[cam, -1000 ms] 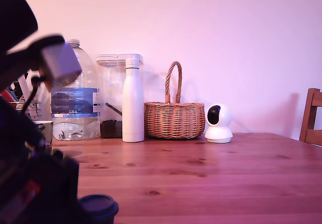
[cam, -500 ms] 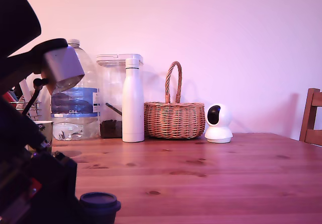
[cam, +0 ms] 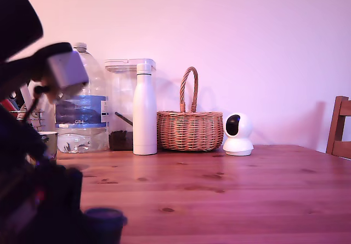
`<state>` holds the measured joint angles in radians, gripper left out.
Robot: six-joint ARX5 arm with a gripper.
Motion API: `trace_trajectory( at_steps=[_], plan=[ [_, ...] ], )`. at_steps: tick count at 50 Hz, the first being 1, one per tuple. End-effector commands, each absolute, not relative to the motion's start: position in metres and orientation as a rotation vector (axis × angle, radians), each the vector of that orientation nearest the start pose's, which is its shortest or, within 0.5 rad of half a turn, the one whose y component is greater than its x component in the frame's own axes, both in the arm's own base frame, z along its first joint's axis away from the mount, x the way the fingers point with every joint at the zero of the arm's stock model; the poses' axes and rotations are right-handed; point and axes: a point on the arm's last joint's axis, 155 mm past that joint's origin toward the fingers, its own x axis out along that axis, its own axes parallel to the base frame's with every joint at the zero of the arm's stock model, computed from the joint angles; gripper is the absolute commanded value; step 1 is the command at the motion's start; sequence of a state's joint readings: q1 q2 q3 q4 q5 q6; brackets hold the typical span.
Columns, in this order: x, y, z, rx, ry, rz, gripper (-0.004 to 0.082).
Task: Pick up the coffee capsules from the table one by one and drop them inside the nearest coffee cup
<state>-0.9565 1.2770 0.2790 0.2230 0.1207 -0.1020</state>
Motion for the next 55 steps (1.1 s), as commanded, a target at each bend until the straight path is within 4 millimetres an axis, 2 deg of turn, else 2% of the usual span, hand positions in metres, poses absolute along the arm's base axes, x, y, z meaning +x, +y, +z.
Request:
trace_trajectory(
  at_steps=[1,13,27,33,55],
  plan=[
    [0.168,-0.268,0.030,0.194,0.714,-0.975,0.0122],
    [0.201,-0.257,0.075,0.116,0.555,-0.853,0.0122],
    [0.233,-0.229,0.103,0.051,0.462,-0.677,0.0122],
    [0.245,-0.215,0.110,0.022,0.444,-0.607,0.0122],
    [0.279,-0.151,0.113,-0.047,0.442,-0.338,0.0122]
  ],
)
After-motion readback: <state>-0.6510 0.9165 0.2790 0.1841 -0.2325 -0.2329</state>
